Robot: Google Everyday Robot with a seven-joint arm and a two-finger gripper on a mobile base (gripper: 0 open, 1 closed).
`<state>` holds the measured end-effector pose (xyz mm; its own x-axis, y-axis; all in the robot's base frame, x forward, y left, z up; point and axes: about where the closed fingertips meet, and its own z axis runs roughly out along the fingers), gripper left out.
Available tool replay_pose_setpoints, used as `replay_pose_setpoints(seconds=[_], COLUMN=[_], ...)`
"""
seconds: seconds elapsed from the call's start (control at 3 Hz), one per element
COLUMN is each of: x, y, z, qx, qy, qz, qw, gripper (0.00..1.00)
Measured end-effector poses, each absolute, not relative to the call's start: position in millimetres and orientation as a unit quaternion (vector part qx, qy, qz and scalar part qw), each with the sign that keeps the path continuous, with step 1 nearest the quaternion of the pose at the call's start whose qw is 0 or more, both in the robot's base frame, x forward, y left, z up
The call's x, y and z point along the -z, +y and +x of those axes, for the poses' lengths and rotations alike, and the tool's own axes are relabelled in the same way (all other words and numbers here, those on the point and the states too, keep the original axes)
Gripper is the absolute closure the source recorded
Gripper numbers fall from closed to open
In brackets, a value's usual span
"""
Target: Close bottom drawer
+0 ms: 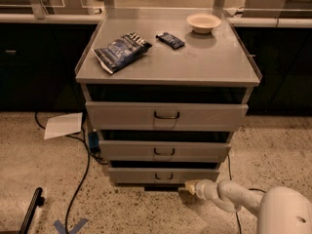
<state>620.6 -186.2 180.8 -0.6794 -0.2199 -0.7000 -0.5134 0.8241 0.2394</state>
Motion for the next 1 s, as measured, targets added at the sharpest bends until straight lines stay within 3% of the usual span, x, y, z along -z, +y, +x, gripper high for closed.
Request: replay_pose_setpoints(seconds=[0.33,0.67,1.0], x=[-180.8,-180.7,-180.7], y=[-186.2,-186.1,-186.1], z=[620.6,620.6,620.6], qx=[-0.214,-0.214,-0.214], qy=[0.891,0.891,0.891], qz=[-0.206,-0.206,-0.206], qw=[0.343,0.343,0.343], gripper=[0.13,0.00,0.00])
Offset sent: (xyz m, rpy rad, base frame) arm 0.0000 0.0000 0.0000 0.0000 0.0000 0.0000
